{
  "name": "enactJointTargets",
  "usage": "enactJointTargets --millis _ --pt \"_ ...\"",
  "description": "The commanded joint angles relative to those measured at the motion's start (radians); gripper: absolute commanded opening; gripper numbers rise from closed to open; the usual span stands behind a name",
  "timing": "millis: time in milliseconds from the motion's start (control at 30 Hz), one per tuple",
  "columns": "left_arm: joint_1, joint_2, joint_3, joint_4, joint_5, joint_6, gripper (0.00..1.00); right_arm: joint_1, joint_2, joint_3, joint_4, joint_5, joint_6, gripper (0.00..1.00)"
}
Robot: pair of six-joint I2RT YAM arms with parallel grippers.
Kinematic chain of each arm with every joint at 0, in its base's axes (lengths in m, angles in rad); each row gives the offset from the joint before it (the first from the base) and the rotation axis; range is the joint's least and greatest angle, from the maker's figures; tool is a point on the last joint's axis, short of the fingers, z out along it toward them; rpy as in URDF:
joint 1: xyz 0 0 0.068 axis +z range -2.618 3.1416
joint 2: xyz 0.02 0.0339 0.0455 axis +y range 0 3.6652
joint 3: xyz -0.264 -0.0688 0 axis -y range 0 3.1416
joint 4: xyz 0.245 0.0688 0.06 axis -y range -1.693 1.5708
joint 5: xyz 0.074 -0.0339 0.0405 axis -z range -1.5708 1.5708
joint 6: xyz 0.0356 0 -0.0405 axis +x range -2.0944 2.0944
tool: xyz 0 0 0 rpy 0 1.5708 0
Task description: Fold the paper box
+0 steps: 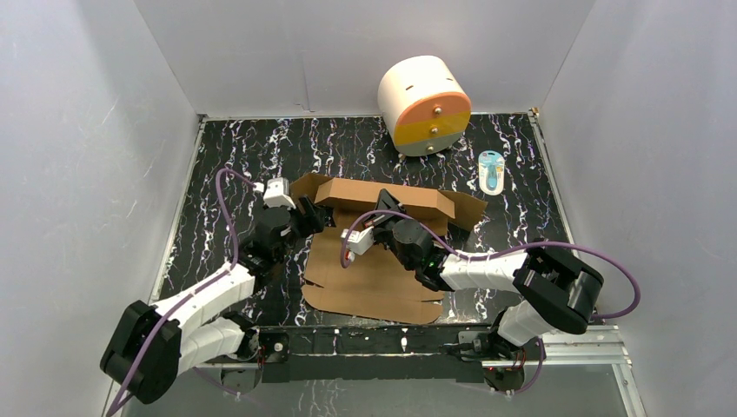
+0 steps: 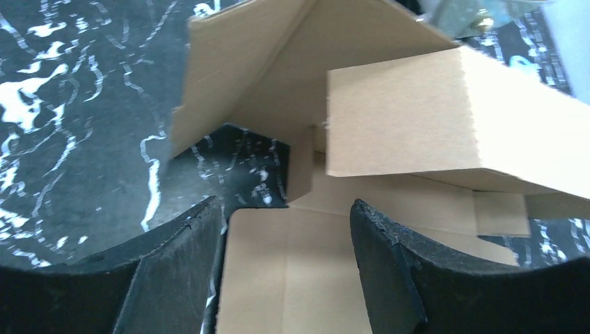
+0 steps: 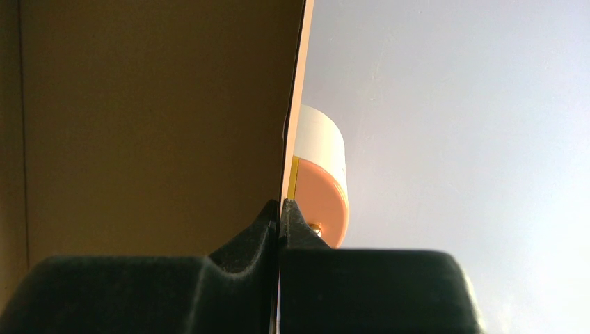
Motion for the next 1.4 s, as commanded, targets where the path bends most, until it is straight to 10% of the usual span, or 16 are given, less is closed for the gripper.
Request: enactJointTargets --millis 0,1367 --pt "0.018 -0.003 0.022 -0.125 -0.104 0.009 0.66 0.006 -0.007 0.003 -0.053 -0.016 0.026 0.0" --pt "-0.047 0.406 0.097 -0.39 -0.157 -0.211 0.11 0.006 -0.007 0.015 -0.066 -0.023 0.072 0.0"
